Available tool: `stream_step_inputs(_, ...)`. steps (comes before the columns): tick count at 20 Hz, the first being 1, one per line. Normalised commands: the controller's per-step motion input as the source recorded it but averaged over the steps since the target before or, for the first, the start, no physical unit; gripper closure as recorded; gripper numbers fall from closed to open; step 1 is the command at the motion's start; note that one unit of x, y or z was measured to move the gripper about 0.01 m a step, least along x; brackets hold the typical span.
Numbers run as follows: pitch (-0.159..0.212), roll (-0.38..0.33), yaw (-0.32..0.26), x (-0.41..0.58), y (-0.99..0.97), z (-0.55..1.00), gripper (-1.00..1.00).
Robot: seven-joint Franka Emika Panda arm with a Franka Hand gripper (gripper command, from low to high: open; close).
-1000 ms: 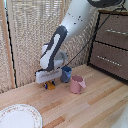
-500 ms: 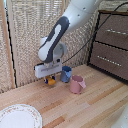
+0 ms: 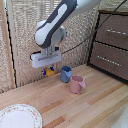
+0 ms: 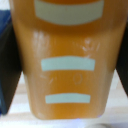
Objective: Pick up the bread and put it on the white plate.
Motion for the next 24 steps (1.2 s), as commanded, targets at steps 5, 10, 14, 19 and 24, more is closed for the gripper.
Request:
stream_step_inputs(5,0.000,-0.002,0.000,-0.388,0.86,0.40,1.00)
stream_step_inputs(10,0.006,0.000,0.000,-0.373,0.88,0.26,1.00)
stream_step_inputs(14,0.010,0.000,0.000,-0.387,0.93,0.01,1.00)
stream_step_inputs(19,0.005,0.000,0.001,-0.456,0.92,-0.49,1.00)
stream_step_inputs(24,0.004,-0.009,0.004,-0.421,0.87,-0.62,1.00)
